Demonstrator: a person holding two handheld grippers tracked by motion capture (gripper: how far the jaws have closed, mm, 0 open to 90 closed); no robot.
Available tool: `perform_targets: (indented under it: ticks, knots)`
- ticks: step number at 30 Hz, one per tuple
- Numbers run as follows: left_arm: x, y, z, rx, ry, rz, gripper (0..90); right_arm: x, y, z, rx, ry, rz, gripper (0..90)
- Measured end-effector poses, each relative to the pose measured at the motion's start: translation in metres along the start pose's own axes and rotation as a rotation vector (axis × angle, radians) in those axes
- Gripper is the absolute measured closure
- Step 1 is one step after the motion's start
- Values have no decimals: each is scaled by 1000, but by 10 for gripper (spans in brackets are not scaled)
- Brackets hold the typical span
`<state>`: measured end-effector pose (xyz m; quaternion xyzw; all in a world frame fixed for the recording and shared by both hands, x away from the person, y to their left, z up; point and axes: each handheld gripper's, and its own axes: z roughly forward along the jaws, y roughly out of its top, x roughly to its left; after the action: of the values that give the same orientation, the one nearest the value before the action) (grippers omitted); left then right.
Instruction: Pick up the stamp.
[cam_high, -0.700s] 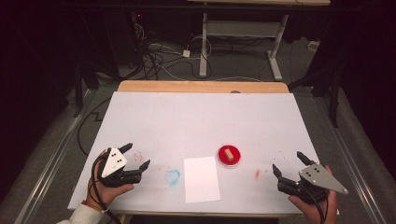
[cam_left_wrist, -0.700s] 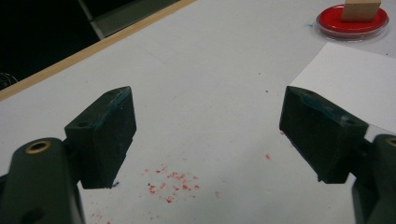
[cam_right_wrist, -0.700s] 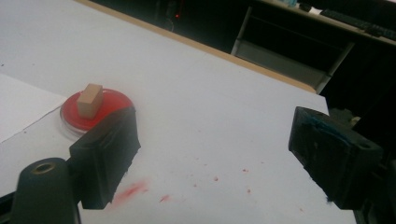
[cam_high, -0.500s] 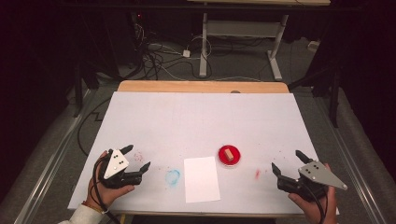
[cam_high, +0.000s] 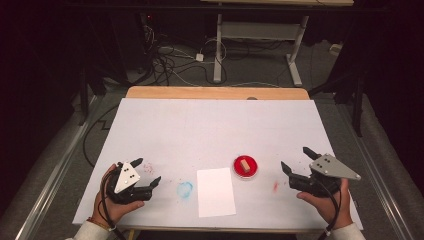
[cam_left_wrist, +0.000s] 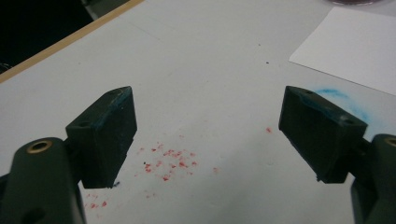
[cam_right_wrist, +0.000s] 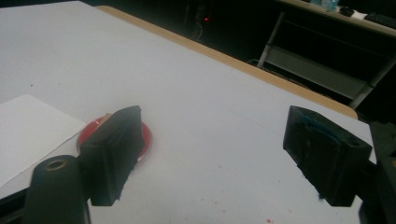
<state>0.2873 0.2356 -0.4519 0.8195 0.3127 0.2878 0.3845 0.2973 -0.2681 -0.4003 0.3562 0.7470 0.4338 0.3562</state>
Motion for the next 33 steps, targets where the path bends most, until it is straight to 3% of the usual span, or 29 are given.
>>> perform_targets:
  ticks: [4, 8, 16, 17, 19, 23, 25, 27, 33]
  knots:
    - [-1, 0, 2, 14, -6, 4, 186, 6, 10, 7, 19, 37, -34, 215]
    - [-1, -1, 2, 18, -9, 3, 186, 9, 21, 15, 85, 120, -30, 253]
    - [-1, -1, 5, 38, -5, 9, 186, 21, 41, 37, 261, 205, -27, 281]
    - [-1, -1, 5, 38, -5, 9, 186, 21, 41, 37, 261, 205, -27, 281]
    - [-1, -1, 5, 38, -7, 9, 186, 30, 46, 50, 337, 225, -35, 289]
    - [-2, -2, 6, 41, -21, 10, 186, 40, 49, 65, 401, 246, -38, 316]
    - [-2, -2, 6, 43, -25, 12, 186, 44, 48, 74, 440, 252, -15, 339]
    - [-2, -2, 6, 42, -27, 10, 186, 48, 46, 84, 467, 272, -17, 375]
    - [-2, -3, 6, 42, -39, 14, 186, 57, 45, 101, 536, 275, -12, 421]
